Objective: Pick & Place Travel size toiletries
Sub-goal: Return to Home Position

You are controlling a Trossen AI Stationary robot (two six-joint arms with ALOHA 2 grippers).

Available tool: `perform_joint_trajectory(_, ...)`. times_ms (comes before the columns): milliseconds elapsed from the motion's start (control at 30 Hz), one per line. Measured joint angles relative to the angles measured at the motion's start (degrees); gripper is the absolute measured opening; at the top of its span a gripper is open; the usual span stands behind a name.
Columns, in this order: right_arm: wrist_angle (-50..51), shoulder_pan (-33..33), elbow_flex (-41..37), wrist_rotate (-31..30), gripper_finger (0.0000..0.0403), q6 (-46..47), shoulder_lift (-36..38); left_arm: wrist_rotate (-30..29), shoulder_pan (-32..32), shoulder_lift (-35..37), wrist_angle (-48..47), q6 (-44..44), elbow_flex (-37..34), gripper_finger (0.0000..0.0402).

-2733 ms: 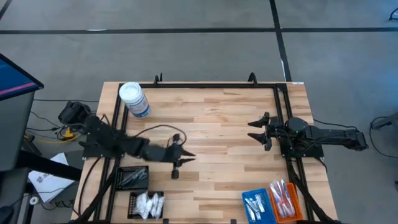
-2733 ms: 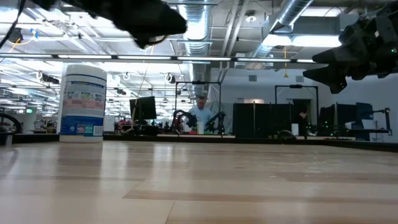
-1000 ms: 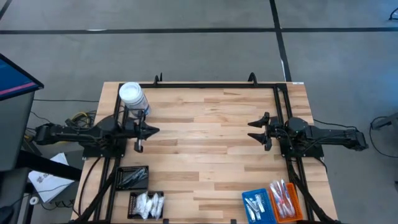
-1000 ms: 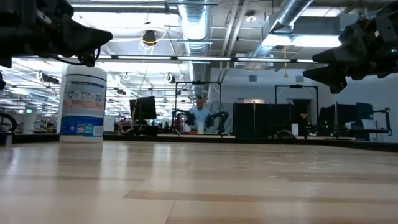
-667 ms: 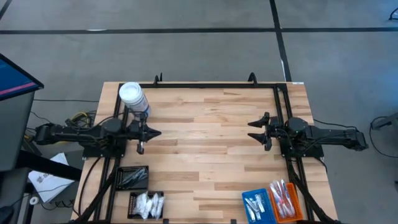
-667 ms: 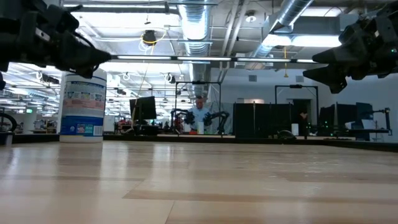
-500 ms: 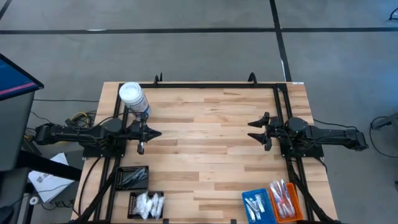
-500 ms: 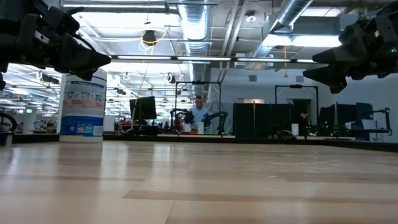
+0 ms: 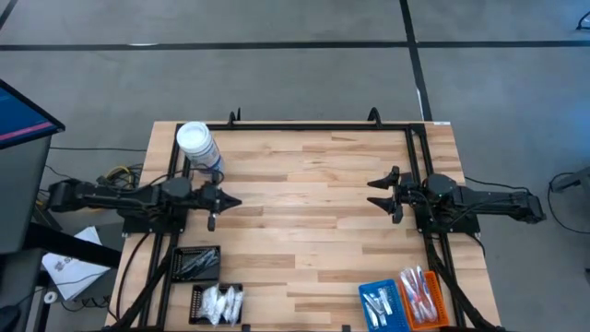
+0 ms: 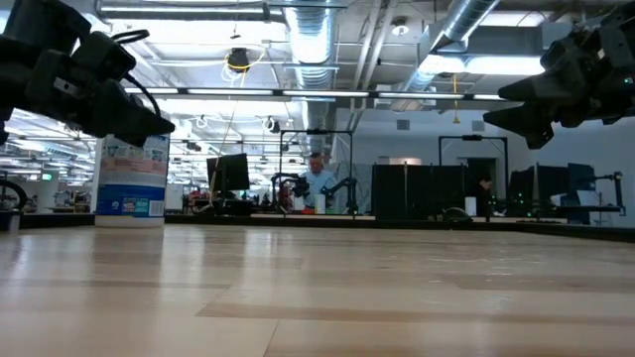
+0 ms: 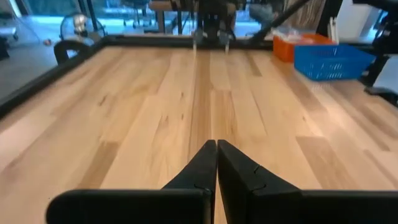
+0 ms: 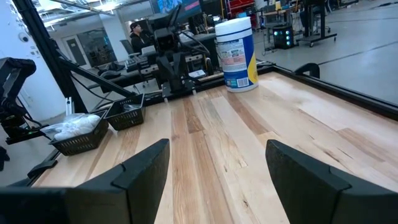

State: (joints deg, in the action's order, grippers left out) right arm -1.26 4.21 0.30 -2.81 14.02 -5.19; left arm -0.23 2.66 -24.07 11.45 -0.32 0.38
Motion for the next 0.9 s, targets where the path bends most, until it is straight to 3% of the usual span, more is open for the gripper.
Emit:
perform_joint_trajectory(233,0.00,0.02,0.00,-0.02,0.0260,0.00,0.00,-0.04,0.00,0.84,0.03,0.00,0.00,0.0008)
perform_joint_trajectory(433,0.00,0.01,0.00,-0.01,0.0260,0.00,0.01,-0.07,0.11,7.88,-0.85,0.01,0.00,0.0008)
perform_joint_trajectory(700,0.03,0.01,0.00,-0.03,0.0260,0.00,0.02,-0.06,0.27,21.55,-10.76,0.04,0.14,0.0008)
perform_joint_trajectory(900,0.03,0.02,-0.01,-0.02,0.0260,0.00,0.01,0.31,0.31,24.05,-10.75,0.06,0.11,0.0008)
